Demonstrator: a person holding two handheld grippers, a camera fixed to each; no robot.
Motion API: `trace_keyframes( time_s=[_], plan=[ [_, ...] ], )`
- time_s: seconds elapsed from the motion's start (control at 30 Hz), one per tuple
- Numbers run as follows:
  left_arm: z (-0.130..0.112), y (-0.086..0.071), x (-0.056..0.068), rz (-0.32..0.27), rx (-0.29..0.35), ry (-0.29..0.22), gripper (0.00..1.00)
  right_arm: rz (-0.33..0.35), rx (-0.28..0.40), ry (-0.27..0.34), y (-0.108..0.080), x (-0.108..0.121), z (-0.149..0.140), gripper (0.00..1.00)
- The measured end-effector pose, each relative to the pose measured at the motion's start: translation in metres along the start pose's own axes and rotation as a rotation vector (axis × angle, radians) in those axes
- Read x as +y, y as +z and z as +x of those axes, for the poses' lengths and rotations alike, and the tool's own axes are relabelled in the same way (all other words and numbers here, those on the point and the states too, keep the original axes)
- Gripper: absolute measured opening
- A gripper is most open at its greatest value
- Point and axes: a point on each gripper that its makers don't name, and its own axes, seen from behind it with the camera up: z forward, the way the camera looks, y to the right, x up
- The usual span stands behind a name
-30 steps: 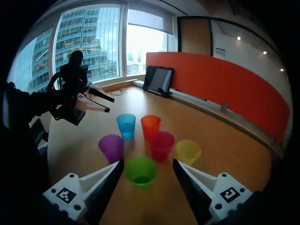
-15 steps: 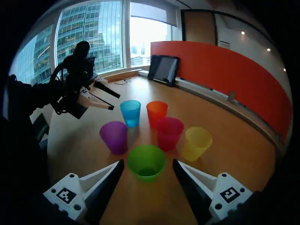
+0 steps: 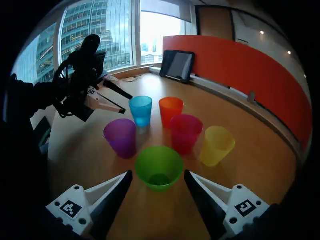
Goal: Pour water
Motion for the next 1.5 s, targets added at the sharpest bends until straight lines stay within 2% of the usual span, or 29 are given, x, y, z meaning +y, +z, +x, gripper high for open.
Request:
trace_keyframes(
  time_s=[0.8,1.2,1.4,1.5],
  plan=[
    [0.013,0.035,0.002,-0.043,-0.002,-0.002,0.97,0.019,-0.013,-0.003,0.030,0.003,-0.004,1.00],
    [0.016,0.045,0.001,-0.039,-0.002,0.006,0.94,0.022,-0.012,0.005,0.031,0.004,-0.005,1.00],
    [0.015,0.047,0.000,-0.046,-0.012,-0.010,0.87,0.021,-0.010,0.007,0.030,0.004,-0.005,1.00],
    [0.015,0.047,0.000,-0.048,-0.008,-0.024,0.86,0.020,-0.007,0.007,0.030,0.004,-0.004,1.00]
  ],
)
